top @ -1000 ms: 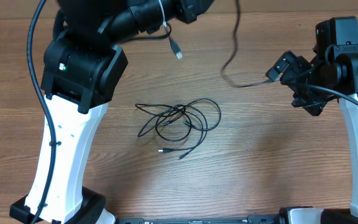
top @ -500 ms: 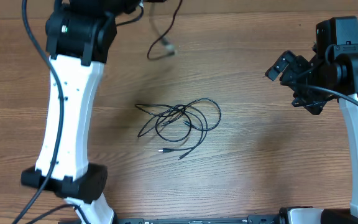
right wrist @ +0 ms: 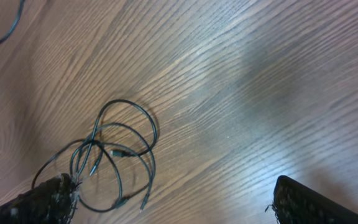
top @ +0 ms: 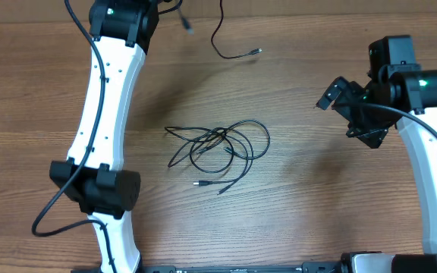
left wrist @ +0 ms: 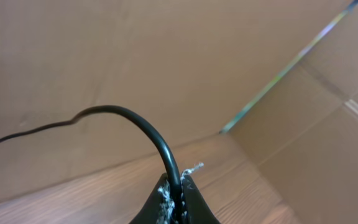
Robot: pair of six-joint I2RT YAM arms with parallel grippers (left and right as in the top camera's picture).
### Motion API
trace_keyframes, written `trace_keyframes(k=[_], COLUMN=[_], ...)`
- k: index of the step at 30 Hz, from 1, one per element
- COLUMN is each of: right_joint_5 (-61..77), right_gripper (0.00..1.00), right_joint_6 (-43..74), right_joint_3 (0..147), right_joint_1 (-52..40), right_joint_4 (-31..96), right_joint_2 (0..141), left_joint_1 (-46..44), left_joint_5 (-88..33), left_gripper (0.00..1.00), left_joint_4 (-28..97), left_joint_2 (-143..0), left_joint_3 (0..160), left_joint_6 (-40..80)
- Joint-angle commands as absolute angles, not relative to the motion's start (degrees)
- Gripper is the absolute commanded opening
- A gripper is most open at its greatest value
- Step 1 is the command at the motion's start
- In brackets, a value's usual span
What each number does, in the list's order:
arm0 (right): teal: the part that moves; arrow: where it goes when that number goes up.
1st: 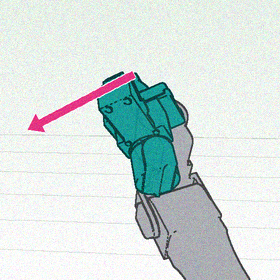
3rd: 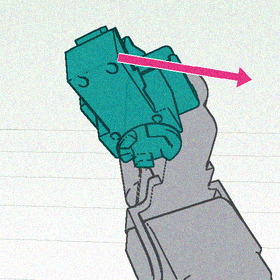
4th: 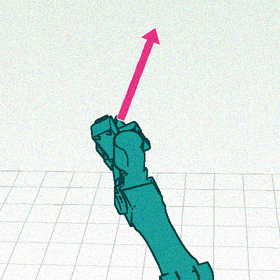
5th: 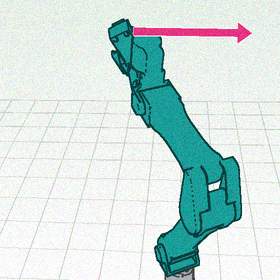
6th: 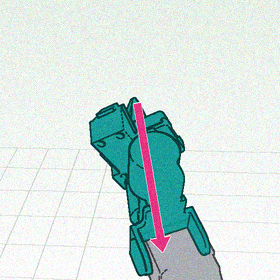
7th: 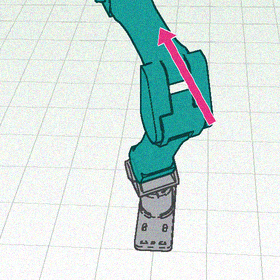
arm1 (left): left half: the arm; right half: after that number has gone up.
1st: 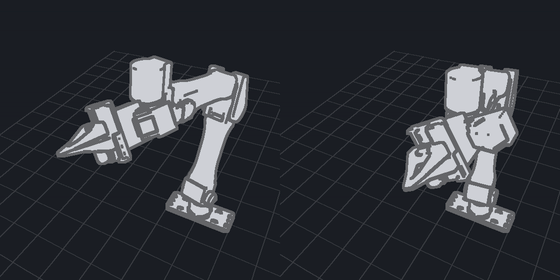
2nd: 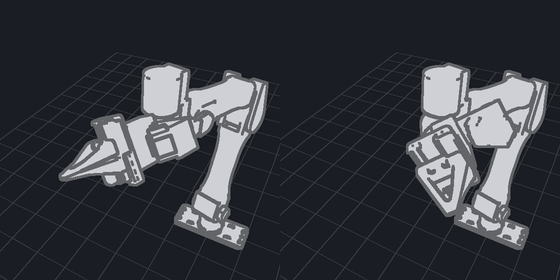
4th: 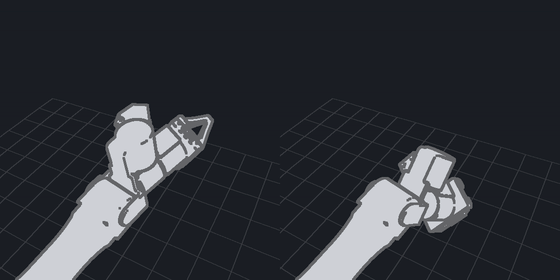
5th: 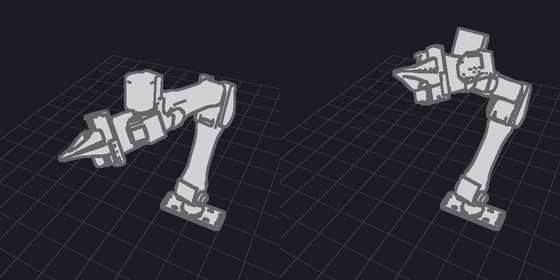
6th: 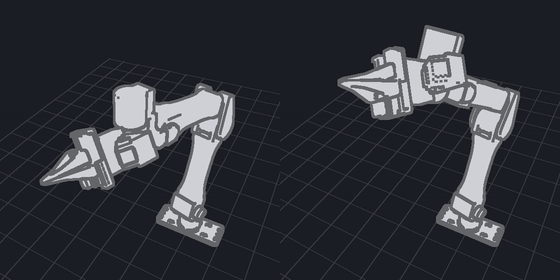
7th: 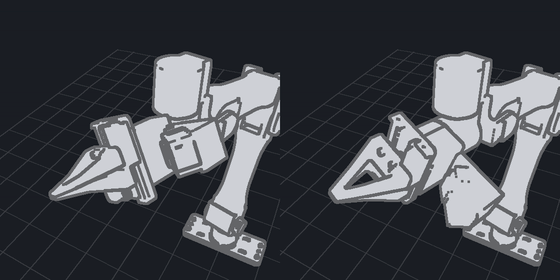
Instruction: Untangle cables
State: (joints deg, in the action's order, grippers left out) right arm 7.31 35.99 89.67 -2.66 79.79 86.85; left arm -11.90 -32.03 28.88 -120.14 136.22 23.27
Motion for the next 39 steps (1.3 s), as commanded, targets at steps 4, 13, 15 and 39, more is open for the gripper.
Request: trace_keyframes(k=[4, 13, 15, 39], right_joint_5=[7.6, 7.6, 7.6, 7.6], right_gripper=[1.0, 1.0, 1.0, 1.0], right_joint_6=[35.7, 35.7, 35.7, 35.7], right_joint_3=[86.0, 85.5, 85.5, 85.5], right_joint_1=[-2.5, -2.5, -2.5, -2.5], right_joint_4=[76.4, 76.2, 76.9, 82.2], right_joint_2=[86.9, 86.9, 86.9, 86.9], left_joint_1=[-3.5, 12.0, 15.4, 34.2], left_joint_5=[-32.5, -34.2, -33.9, -19.7], left_gripper=[0.04, 0.04, 0.04, 0.68], left_joint_4=[32.6, 35.5, 36.6, 51.8], left_joint_2=[-125.4, -131.0, -132.0, -133.5], left_joint_3=[136.7, 136.7, 136.7, 136.5], left_joint_6=[16.1, 13.7, 10.8, 1.5])
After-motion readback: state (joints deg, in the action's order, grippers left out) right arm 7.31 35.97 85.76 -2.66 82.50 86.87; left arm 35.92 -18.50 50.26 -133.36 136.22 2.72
